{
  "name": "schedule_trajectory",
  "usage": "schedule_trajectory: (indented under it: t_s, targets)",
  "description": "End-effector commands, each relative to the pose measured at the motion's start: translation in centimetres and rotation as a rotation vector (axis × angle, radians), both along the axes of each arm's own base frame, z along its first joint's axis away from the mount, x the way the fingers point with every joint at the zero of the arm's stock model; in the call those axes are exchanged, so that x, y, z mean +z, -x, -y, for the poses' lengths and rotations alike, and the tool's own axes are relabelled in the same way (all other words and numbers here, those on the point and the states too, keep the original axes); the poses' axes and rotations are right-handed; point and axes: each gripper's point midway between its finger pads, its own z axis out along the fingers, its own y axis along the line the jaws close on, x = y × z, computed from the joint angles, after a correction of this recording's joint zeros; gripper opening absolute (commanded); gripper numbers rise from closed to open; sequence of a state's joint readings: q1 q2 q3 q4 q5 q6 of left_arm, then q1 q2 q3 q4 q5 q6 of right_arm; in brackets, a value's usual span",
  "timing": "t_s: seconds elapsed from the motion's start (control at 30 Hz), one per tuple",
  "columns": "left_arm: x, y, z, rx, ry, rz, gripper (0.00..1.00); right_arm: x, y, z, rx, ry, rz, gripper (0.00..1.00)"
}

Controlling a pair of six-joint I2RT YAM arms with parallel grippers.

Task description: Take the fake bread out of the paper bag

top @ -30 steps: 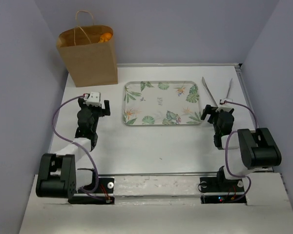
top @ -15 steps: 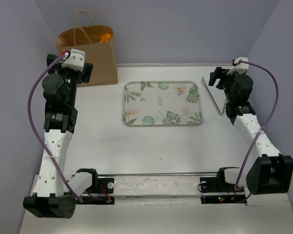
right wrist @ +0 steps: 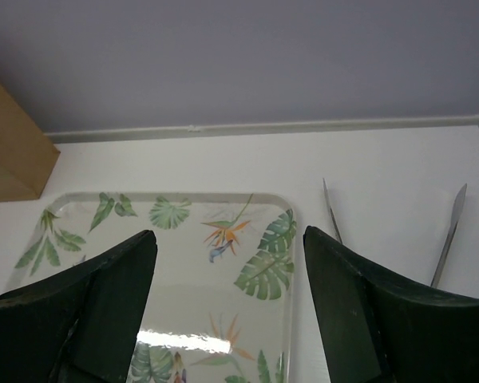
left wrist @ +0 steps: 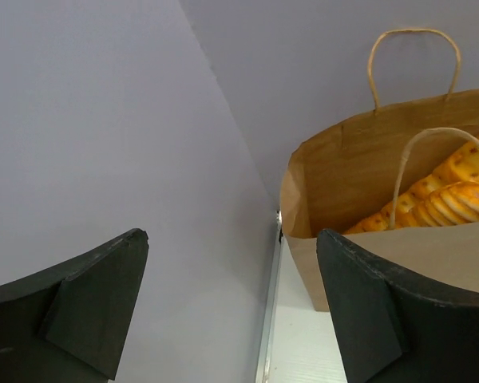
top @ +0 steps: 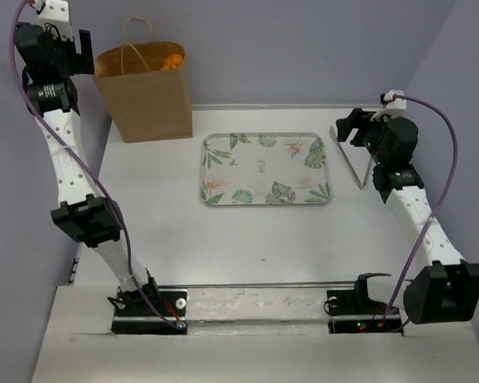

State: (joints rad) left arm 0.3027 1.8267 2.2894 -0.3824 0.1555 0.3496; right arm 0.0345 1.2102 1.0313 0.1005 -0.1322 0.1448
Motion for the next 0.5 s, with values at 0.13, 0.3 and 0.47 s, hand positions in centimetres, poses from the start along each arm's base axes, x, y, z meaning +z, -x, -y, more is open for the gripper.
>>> schedule_trajectory:
  t_s: [0.13,0.3,0.47]
  targets:
    - [-3.2,-4.7,-1.2,-0.049,0.118,0.003,0.99,1.8,1.8,-1.4,0.043,-0.066,0.028,0.78]
    - [-2.8,-6.7,-1.1,-0.181,0.219,0.081,0.98,0.9,2.9,-1.0,0.028,-0.039,-0.018,0.77]
    - [-5.9,-8.6,-1.7,-0.169,0.265,0.048,0.93,0.1,3.4,-1.0,0.019,-0.023,-0.063,0.77]
